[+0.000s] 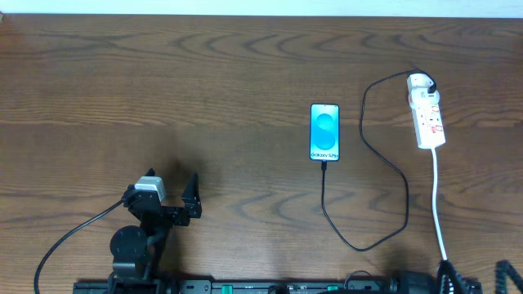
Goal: Plug charger to phone and switch on socket
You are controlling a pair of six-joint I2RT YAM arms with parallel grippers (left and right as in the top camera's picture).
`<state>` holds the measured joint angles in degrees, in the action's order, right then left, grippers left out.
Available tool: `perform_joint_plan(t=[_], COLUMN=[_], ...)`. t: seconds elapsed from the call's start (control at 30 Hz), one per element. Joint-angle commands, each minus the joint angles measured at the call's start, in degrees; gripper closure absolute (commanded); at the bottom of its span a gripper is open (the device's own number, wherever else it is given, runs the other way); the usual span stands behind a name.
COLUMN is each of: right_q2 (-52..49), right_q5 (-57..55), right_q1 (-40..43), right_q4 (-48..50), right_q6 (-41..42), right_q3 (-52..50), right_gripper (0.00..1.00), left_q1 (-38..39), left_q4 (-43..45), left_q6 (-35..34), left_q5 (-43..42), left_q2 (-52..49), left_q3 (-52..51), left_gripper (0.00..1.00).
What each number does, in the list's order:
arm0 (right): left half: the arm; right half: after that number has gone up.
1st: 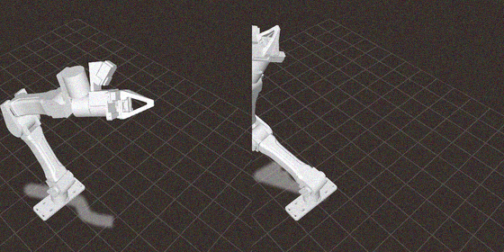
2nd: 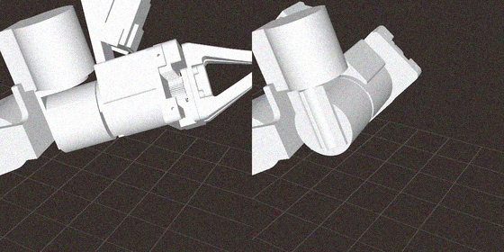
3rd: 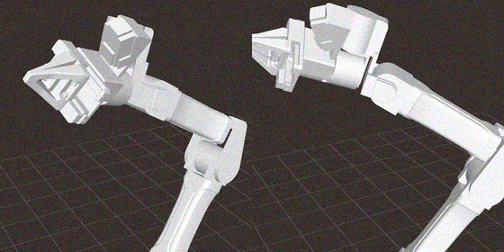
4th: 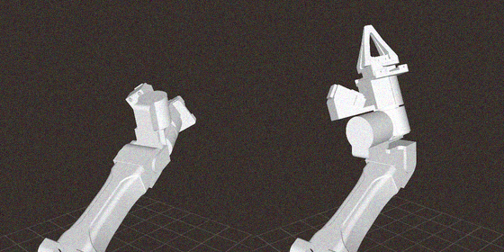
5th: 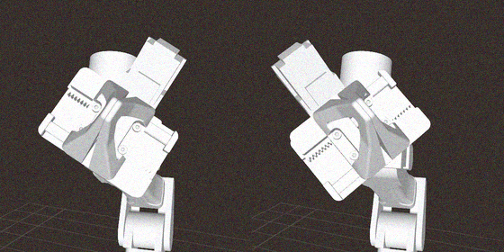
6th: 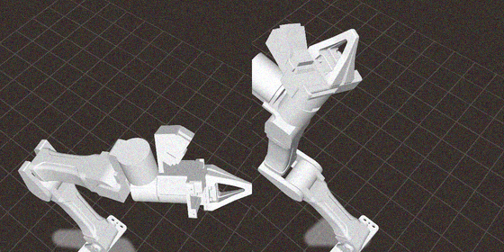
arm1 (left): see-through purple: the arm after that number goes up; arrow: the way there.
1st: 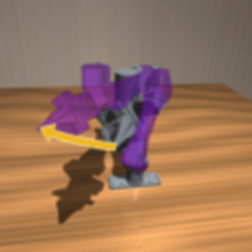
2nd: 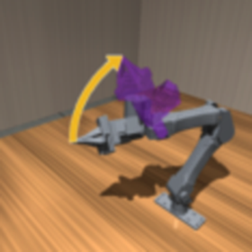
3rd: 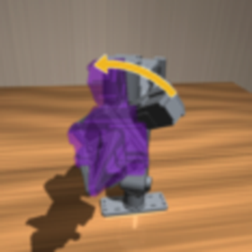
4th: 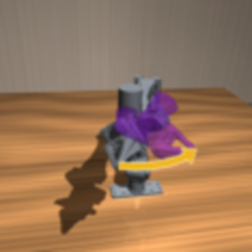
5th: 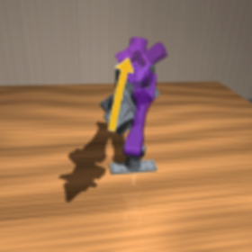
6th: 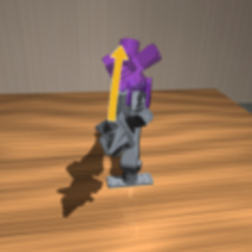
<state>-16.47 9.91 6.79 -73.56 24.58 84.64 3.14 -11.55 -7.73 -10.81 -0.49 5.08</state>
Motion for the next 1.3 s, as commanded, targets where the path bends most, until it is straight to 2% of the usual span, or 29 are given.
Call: perform_joint_plan(t=[0.0,0.1,0.23,0.43,0.67,0.83,1.03,1.27], right_q2=[-0.2,-0.2,-0.2,-0.2,1.7,8.3,15.8,16.2], right_q5=[-5.1,-5.0,-3.7,7.5,16.1,16.2,15.1,12.5], right_q1=[-0.5,-0.5,-0.5,-0.4,-0.2,-1.9,-1.9,-2.0], right_q4=[0.3,1.6,6.4,23.6,39.5,48.5,54.6,64.4], right_q6=[-8.6,-14.0,-14.6,-21.0,-21.0,-21.0,-21.0,-20.8], right_q3=[-1.8,-5.1,-11.5,-25.3,-39.3,-49.9,-59.7,-69.1], right_gripper=[0.01,0.01,0.01,0.01,0.01,0.01,0.01,0.01], left_q1=[0.2,0.2,0.2,0.2,0.2,0.2,0.2,0.2], left_q4=[-1.6,-1.6,-1.6,-1.6,-1.6,-1.6,-1.6,-1.6], left_q6=[-0.5,-0.5,-0.5,-0.5,-0.5,-0.5,-0.5,-0.5], left_q5=[-0.5,-0.5,-0.5,-0.5,-0.6,-0.5,-0.6,-0.5], left_q2=[0.2,0.2,0.2,0.2,0.2,0.2,0.2,0.2], left_q3=[-0.9,-0.9,-0.9,-0.9,-0.9,-0.9,-0.9,-0.9], left_gripper=[0.02,0.02,0.02,0.02,0.02,0.02,0.02,0.02])
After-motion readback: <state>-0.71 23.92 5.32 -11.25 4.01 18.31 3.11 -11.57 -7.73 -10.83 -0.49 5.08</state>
